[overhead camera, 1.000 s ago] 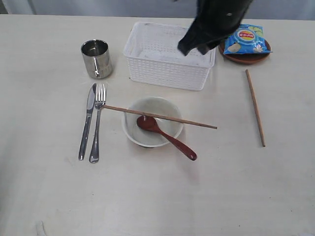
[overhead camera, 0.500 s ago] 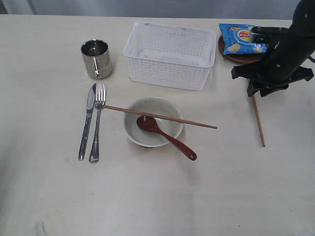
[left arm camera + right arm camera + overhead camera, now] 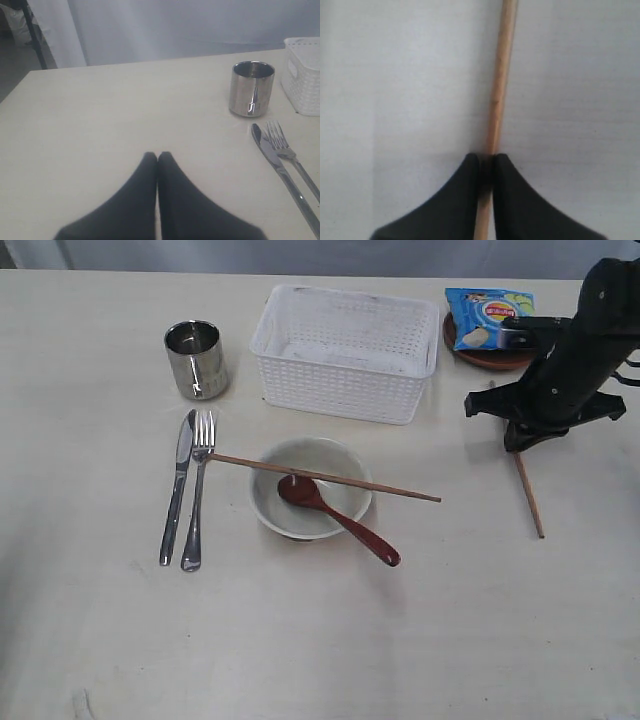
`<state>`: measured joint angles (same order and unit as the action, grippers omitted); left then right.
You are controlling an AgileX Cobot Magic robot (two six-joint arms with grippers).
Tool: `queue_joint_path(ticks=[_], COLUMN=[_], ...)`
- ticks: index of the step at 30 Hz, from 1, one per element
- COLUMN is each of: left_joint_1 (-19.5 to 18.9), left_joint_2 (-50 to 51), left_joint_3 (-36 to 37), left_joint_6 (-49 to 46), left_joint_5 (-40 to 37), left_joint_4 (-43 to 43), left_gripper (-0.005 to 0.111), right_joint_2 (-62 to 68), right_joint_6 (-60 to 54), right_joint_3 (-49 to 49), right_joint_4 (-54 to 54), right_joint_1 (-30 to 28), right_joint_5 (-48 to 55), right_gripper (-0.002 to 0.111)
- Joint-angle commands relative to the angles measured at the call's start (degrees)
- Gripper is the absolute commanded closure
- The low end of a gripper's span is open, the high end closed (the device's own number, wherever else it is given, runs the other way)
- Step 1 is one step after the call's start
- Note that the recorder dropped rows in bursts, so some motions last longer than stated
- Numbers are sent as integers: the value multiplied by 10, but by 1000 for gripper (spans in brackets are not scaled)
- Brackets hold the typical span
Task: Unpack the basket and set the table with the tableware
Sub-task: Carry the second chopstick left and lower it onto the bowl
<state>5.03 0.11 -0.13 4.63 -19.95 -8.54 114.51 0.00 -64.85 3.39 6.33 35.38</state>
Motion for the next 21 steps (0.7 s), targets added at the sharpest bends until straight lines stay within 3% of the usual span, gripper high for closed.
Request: queue_joint_path(ticks=[1,6,9,16,21], left_joint_1=[3,3,3,3,3], left_joint_2=[-1,-1,-1,-1,-1], left_joint_3=[1,1,1,1,1], left_joint_6=[1,1,1,1,1], left_joint_5=[0,0,0,0,0], left_joint_4=[3,3,3,3,3], left_gripper=[107,107,107,107,107], right_joint_2=[-2,-102,-183,-241,-201], right_joint_6=[-8,-19,-96,-211,-249], right_joint_3=[2,-29,-67,-133,-138], right_joint_4=[-2,5,61,115,38], right_joint_1=[-2,3,32,219,376], right_joint_5=[3,47,82,178,196], right_gripper=[109,109,109,109,109])
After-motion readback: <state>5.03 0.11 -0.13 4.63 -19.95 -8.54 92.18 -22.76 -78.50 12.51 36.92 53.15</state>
